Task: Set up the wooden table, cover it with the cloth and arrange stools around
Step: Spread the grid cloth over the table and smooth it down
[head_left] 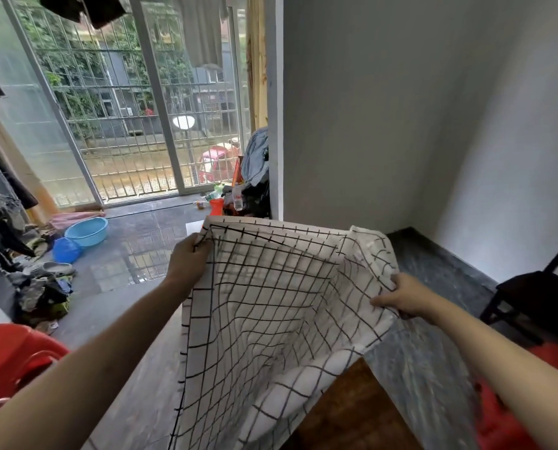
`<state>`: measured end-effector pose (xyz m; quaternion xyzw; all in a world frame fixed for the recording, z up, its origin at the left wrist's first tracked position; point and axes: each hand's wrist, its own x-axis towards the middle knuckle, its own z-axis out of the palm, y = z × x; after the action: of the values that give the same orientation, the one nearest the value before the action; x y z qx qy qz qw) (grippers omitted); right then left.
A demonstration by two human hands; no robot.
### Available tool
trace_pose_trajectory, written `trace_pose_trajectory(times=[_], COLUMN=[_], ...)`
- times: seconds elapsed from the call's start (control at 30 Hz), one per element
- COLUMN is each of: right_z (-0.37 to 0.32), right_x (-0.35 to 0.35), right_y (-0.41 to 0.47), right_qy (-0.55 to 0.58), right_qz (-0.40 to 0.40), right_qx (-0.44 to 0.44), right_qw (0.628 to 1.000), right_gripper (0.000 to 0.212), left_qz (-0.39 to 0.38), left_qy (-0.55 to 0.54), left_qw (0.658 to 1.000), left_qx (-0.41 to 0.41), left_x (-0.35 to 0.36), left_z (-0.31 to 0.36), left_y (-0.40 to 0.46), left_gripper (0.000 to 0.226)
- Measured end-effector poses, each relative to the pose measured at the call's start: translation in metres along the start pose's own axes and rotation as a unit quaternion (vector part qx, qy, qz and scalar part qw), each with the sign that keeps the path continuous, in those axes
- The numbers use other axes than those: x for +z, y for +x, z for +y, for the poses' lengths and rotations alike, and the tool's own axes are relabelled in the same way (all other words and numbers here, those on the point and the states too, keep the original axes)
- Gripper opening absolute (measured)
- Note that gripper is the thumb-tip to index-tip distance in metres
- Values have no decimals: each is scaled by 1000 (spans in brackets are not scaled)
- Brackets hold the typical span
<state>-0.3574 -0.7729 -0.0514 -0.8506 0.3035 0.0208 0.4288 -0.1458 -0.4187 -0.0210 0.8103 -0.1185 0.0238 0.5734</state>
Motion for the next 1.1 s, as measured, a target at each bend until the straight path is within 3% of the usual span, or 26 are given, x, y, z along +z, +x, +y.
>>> trace_pose_trajectory(times=[0.13,0.3,0.43,0.53,0.6,0.67,0.7,0.77,0.87,0.97,1.03,1.1], right_z=[28,60,76,77,79,77,70,44,-11,-62,-88,-114], right_x=[-19,-32,-36,-38,-37,-26,-17,6,40,71,92,112], right_y=[1,4,6,6,11,20,19,18,11,-8,-25,-40], right_qy=[-69,-70,-115,-141,-47,-30,-56,-89,-85,-37,-32,-3], right_qz=[5,34,9,112,217,256,247,229,148,14,-56,-81], right_qx=[42,105,154,160,163,159,151,99,-24,-145,-208,-238], right_qw=[997,991,981,971,961,953,955,964,985,989,976,968], right_gripper=[27,33,28,16,30,72,84,89,71,49,48,61], left_qz=[11,21,25,16,7,-7,-17,-45,-88,-119,-136,-151], left_qy=[35,58,65,74,65,57,53,40,33,22,17,9], left_qw=[999,998,997,996,996,997,997,997,994,991,989,987], left_qx=[3,15,31,46,54,57,56,56,62,64,61,60], left_x=[-12,-26,-41,-49,-50,-48,-45,-38,-25,-14,-6,3], left_z=[-2,5,13,22,29,33,35,37,43,45,43,39], left_y=[11,22,35,40,39,36,33,29,22,16,11,5], left_gripper=[17,16,16,16,16,16,17,19,22,20,13,9])
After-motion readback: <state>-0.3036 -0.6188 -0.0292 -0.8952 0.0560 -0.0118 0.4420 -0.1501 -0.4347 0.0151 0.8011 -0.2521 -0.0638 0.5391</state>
